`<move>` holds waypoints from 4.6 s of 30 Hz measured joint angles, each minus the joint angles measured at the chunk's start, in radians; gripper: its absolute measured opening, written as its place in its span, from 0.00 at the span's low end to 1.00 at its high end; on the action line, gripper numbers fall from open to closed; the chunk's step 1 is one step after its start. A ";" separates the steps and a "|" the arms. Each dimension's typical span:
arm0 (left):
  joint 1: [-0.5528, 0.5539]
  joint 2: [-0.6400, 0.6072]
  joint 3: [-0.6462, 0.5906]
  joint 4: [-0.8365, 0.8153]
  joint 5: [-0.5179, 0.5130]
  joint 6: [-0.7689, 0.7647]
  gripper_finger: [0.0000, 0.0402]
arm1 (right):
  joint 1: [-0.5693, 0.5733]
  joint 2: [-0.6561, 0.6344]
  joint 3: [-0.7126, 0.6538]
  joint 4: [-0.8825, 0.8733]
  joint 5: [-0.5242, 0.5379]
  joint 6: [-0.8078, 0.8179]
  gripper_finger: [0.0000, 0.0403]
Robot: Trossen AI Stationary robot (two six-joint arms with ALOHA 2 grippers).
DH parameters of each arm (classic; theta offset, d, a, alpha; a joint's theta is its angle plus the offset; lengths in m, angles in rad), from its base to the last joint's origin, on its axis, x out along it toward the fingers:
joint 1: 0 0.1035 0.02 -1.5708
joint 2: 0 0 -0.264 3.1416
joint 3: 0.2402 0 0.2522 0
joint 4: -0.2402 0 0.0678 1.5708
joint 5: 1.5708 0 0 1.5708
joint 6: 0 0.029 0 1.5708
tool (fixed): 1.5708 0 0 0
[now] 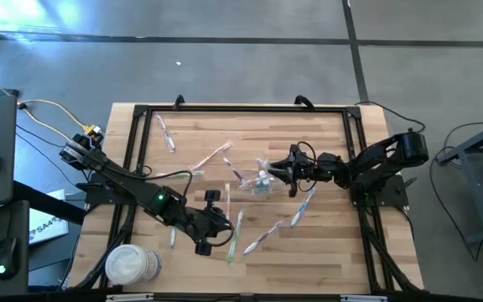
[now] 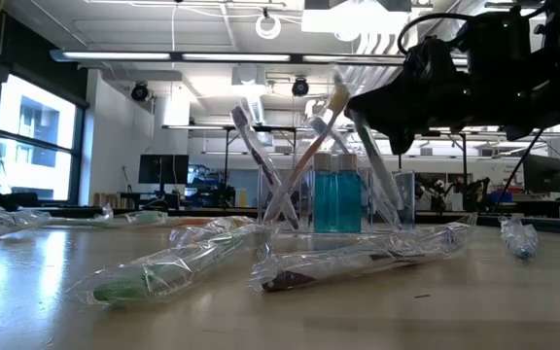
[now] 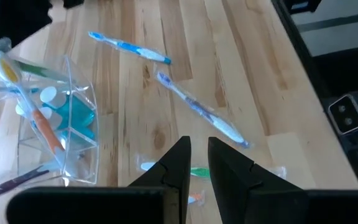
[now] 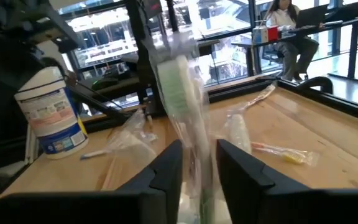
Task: Pick & Place toothbrushing station
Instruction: Put the bottom right green toothbrush into the wire organizer, then put the top orange toothbrush into the wire organizer
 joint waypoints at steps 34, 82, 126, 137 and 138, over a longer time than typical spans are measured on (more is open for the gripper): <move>0.002 0.031 0.000 -0.159 -0.031 -0.125 0.14 | 0.293 -0.611 0.000 -0.536 0.074 -0.095 0.56; 0.697 0.035 -0.030 -0.492 0.087 -0.013 0.44 | 0.568 -0.616 0.000 -0.537 0.050 -0.090 0.56; 0.812 0.280 -0.266 0.042 0.114 -0.183 0.40 | 0.565 -0.616 0.000 -0.538 0.054 -0.121 0.56; 0.813 0.285 -0.268 0.033 0.064 -0.191 0.05 | 0.565 -0.616 0.000 -0.538 0.054 -0.119 0.56; 0.813 0.285 -0.269 0.032 0.049 -0.201 0.04 | 0.565 -0.616 0.000 -0.539 0.054 -0.119 0.56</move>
